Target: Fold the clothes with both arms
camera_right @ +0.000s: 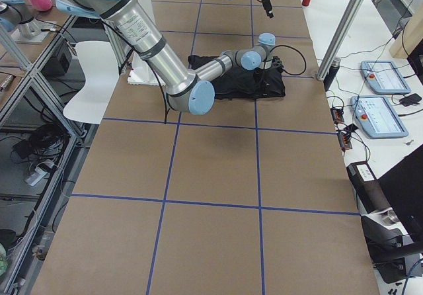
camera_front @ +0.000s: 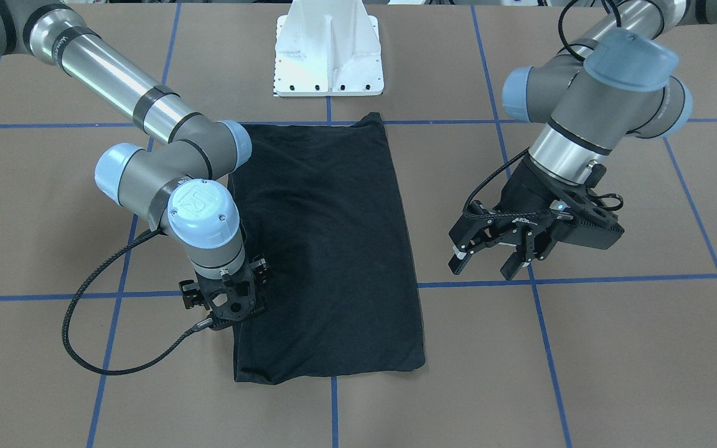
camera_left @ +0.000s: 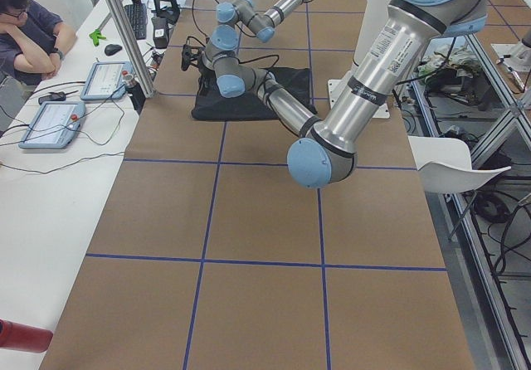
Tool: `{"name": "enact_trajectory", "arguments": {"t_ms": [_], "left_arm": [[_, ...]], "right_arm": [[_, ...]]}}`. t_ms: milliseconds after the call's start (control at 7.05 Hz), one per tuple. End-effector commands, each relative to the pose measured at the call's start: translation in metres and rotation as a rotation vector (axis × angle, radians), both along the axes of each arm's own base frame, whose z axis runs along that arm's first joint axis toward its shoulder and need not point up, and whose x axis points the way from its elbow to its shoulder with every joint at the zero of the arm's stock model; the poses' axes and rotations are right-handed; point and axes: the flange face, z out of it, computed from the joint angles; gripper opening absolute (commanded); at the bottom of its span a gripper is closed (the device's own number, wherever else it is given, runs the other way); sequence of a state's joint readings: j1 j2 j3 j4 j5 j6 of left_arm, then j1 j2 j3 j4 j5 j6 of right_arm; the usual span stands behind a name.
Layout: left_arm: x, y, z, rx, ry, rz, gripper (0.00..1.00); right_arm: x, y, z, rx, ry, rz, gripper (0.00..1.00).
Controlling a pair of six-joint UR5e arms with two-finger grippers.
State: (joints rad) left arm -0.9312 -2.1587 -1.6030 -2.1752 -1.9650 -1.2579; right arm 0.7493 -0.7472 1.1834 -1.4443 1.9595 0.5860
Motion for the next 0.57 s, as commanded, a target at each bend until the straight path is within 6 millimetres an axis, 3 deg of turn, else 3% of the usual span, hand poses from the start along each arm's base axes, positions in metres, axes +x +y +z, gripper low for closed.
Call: {"name": "enact_trajectory", "arguments": {"t_ms": [0, 425], "left_arm": [[0.0, -0.001, -0.002, -0.008, -0.006, 0.0, 1.0], [0.002, 0.0, -0.004, -0.005, -0.004, 0.002, 1.0]], "right_arm": [[-0.006, 0.003, 0.007, -0.005, 0.012, -0.006, 1.0], [0.005, -0.007, 0.018, -0.012, 0.025, 0.003, 1.0]]}}
